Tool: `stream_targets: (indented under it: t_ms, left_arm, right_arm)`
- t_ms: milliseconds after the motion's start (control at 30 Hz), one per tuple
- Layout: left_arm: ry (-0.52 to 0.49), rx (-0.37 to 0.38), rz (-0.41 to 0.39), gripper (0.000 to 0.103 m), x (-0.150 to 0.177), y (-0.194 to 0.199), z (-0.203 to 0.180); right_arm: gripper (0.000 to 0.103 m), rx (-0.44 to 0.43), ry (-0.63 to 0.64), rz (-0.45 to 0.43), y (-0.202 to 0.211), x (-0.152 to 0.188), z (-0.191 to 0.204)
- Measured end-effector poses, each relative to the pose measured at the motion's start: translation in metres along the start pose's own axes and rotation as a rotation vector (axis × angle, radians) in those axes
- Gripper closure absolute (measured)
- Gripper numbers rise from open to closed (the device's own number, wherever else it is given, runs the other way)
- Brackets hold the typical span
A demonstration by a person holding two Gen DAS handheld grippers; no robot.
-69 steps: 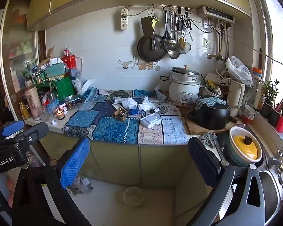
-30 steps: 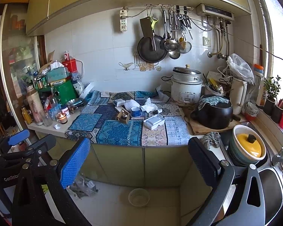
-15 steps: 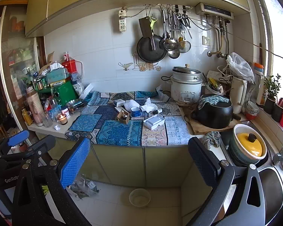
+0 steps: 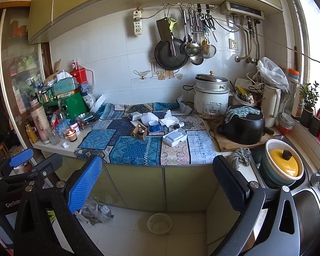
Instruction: Collect trash
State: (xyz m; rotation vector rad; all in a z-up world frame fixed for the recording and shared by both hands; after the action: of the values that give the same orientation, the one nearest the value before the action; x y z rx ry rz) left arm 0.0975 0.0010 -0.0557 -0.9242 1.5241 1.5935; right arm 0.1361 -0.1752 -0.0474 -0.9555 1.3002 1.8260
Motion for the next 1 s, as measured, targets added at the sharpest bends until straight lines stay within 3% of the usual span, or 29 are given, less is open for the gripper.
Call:
stream_targets:
  t_ms: [667,1000]
  left_arm:
    - [0.019,-0.035,0.012,0.000,-0.009,-0.018,-0.011]
    - [0.028,-0.046,0.045,0.000,-0.021,-0.069,-0.012]
  right_arm:
    - [0.000,-0.055,0.001,0.025,-0.018,-0.006,-0.015]
    - [0.000,-0.025,-0.027,0.053,-0.054,-0.014,-0.041]
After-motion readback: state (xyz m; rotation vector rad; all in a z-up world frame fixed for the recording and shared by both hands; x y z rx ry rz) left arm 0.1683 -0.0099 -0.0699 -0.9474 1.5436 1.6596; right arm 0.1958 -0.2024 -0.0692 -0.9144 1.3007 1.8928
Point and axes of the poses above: each gripper's, at about its wrist camera, not at the fingertips, and y roughly against the way its jaws point, z to its left, x to its underside, the point moved 10 cm from there along -y, roughly the way its jaws point, and after that the axes turned 9 degrees about -y, right-handed, at the moved point
